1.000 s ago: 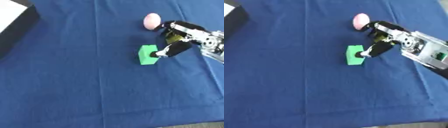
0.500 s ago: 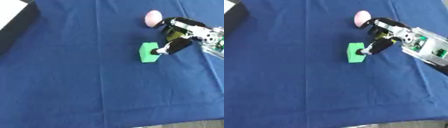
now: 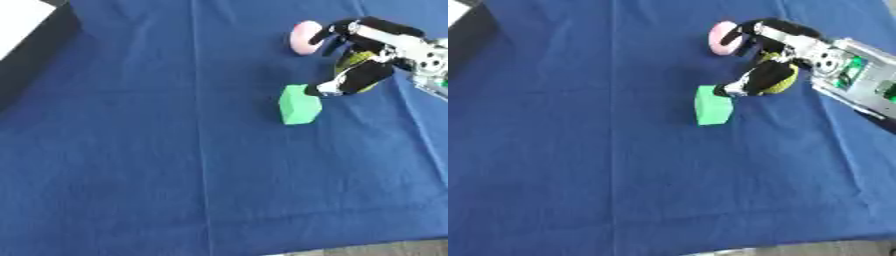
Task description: Pick up the objects with one hand, pass them to the other hand, and then place them into the box on the other side of the table.
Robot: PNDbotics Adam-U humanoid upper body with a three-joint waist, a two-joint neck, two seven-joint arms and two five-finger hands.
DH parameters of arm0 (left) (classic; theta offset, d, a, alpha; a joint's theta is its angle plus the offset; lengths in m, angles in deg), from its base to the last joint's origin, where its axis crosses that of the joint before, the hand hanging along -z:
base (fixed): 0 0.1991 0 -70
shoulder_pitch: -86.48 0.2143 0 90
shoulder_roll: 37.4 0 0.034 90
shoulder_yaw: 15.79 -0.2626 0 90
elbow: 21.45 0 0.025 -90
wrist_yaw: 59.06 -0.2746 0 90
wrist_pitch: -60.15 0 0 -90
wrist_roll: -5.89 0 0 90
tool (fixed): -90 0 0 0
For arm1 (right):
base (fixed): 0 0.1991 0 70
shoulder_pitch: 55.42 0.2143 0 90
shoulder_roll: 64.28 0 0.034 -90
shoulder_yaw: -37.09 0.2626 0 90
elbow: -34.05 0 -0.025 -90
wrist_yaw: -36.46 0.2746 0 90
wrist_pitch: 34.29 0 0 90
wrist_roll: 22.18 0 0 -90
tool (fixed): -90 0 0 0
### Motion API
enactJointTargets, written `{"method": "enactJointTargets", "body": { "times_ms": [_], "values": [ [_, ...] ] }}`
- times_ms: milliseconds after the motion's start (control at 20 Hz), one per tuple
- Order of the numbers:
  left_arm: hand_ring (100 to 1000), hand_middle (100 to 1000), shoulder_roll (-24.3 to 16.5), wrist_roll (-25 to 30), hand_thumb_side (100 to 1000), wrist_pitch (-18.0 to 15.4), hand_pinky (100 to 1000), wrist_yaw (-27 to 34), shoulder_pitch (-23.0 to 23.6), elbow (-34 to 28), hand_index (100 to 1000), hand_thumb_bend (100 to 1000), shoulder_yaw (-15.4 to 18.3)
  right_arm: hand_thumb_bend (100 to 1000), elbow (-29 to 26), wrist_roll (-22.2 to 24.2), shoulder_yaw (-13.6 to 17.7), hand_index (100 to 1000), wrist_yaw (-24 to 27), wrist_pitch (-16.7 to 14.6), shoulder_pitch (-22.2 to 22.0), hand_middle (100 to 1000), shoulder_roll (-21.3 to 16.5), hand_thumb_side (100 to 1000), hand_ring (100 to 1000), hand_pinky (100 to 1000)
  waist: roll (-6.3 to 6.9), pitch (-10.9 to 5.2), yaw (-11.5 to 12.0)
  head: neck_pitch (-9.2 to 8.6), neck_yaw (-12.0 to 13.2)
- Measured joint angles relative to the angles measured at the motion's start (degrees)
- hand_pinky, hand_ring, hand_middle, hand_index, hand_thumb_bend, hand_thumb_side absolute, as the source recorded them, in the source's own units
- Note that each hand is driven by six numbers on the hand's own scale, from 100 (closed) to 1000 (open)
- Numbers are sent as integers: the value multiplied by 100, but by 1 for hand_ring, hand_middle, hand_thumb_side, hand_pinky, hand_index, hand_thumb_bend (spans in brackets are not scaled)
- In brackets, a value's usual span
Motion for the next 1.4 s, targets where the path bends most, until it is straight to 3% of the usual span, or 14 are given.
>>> {"method": "enactJointTargets", "body": {
  "times_ms": [750, 1400],
  "values": [
    [537, 562, 0, 0, 802, 2, 726, 0, 9, 0, 732, 141, -1, 595, 0, 230, -248, 816, -59, -429, -79, 875, 0, 202, 782, 675, 4, 0, -7, 0, -4],
    [537, 563, 0, 8, 809, 10, 723, 0, 8, 0, 731, 145, -3, 598, 0, 211, -484, 820, -473, -313, -103, 870, 1, 190, 793, 791, 4, 3, 22, -1, -49]
  ]
}}
